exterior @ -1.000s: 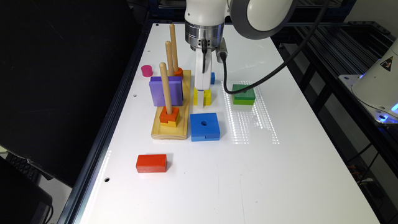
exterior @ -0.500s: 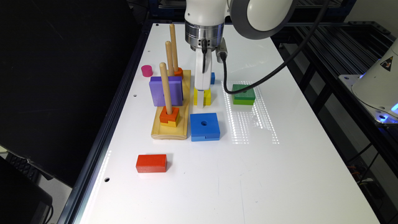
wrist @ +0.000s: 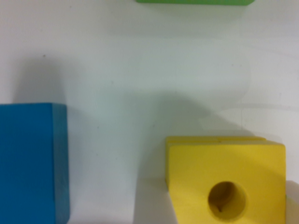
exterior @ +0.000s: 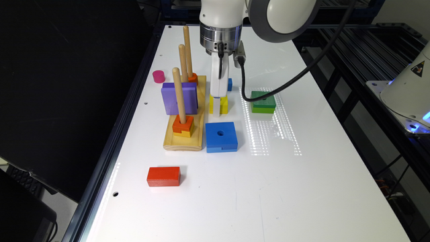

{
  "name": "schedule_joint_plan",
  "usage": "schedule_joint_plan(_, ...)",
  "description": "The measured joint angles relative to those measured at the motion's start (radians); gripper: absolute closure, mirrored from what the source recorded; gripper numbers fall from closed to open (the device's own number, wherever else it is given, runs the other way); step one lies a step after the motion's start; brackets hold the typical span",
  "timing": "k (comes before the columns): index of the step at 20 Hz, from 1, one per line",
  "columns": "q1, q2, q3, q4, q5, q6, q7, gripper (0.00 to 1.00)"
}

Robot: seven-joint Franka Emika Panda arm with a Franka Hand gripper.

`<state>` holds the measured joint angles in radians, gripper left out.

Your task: Pick up yellow block.

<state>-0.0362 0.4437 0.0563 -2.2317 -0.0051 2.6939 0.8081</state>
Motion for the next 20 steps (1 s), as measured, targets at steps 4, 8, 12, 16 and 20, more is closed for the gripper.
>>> schedule_joint_plan(4,0.000,0.000,0.000,0.000,0.0000,0.000,0.000,1.00)
schedule_joint_plan(8,0.000,-0.001,0.000,-0.002,0.0000,0.000,0.000,1.00)
schedule_joint_plan(12,0.000,-0.015,0.002,-0.003,0.0000,-0.008,0.000,1.00)
schedule_joint_plan(16,0.000,-0.050,0.003,-0.006,0.0001,-0.036,0.000,1.00)
schedule_joint_plan(20,0.000,-0.087,0.003,-0.014,0.0004,-0.069,0.000,1.00)
